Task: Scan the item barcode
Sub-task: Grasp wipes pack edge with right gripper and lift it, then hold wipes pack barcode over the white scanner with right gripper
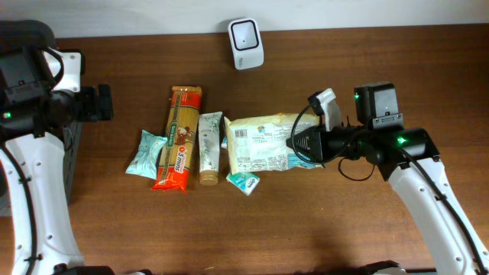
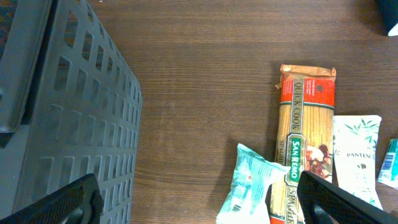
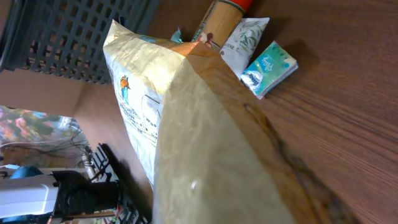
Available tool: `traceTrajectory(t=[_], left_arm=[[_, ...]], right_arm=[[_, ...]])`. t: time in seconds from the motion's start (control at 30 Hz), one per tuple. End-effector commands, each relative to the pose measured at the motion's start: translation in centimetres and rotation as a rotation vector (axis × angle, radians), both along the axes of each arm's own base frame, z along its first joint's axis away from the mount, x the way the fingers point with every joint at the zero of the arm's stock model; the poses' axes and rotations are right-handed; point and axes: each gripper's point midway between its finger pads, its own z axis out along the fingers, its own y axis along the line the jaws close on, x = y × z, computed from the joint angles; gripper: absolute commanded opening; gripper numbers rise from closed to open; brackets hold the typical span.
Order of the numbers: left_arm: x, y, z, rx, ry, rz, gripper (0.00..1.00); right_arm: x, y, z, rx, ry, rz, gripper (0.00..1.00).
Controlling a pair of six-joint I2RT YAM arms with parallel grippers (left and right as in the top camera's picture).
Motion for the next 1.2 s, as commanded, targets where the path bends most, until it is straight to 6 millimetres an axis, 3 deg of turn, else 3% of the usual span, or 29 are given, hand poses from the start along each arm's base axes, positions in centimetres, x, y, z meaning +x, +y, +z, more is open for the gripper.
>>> traceTrajectory(t=[0.0,0.07,0.17,0.2,0.27,0.4,0.47,0.57,0.7,1.0,1.07,1.1,1.17], left_arm=[[0.0,0.1,0.5,0.013,-0.011,-0.014,0.99],[0.0,0.1,0.5,0.013,-0.011,-0.014,0.99],[0.0,0.1,0.5,0.013,-0.011,-0.013,0.99],[0.0,0.1,0.5,0.013,-0.011,-0.013,0.99],[0.0,0.1,0.5,0.013,-0.011,-0.014,0.99],[0.0,0.1,0.5,0.013,-0.011,-0.014,0.99],[0.0,0.1,0.5,0.013,-0.011,-0.013,0.99],[0.0,0.1,0.5,0.013,-0.011,-0.014,0.99],[0.0,0.1,0.5,0.013,-0.011,-0.014,0.99],[0.0,0.1,0.5,0.013,-0.011,-0.014,0.99],[0.0,0.1,0.5,0.013,-0.011,-0.014,0.99],[0.0,0.1,0.5,0.013,-0.011,-0.014,0.99],[0.0,0.1,0.5,0.013,-0.011,-0.013,0.99]], right_arm=[[1.3,-0.7,0.6,-0.067,-0.029,-0.061,0.04],[2.8,-2.1,1.2,-0.175,-0.031,-0.119,0.04],[8.2,-3.5,4.4,-0.351,-0.102,-0.181,0.04],[11.4,-4.0,5.4,-0.476,-0.182,-0.248,0.04],[15.6,-4.4,7.2,-0.686,-0.323,-0.349,0.04],[24.5,-2.5,10.9,-1.057,-0.766,-0.554,0.04],[28.8,-0.3,9.6,-1.178,-0.928,-0.527,0.04],[32.9,2.0,4.9,-1.369,-1.058,-0.458,0.04],[34.2,3.2,1.4,-1.516,-1.106,-0.391,0.04],[33.9,4.0,1.6,-1.453,-1.108,-0.45,0.04],[33.3,3.3,3.4,-1.418,-1.096,-0.532,0.04],[32.6,2.8,5.4,-1.37,-1.082,-0.593,0.04],[30.8,2.4,7.5,-1.291,-1.023,-0.586,0.04]])
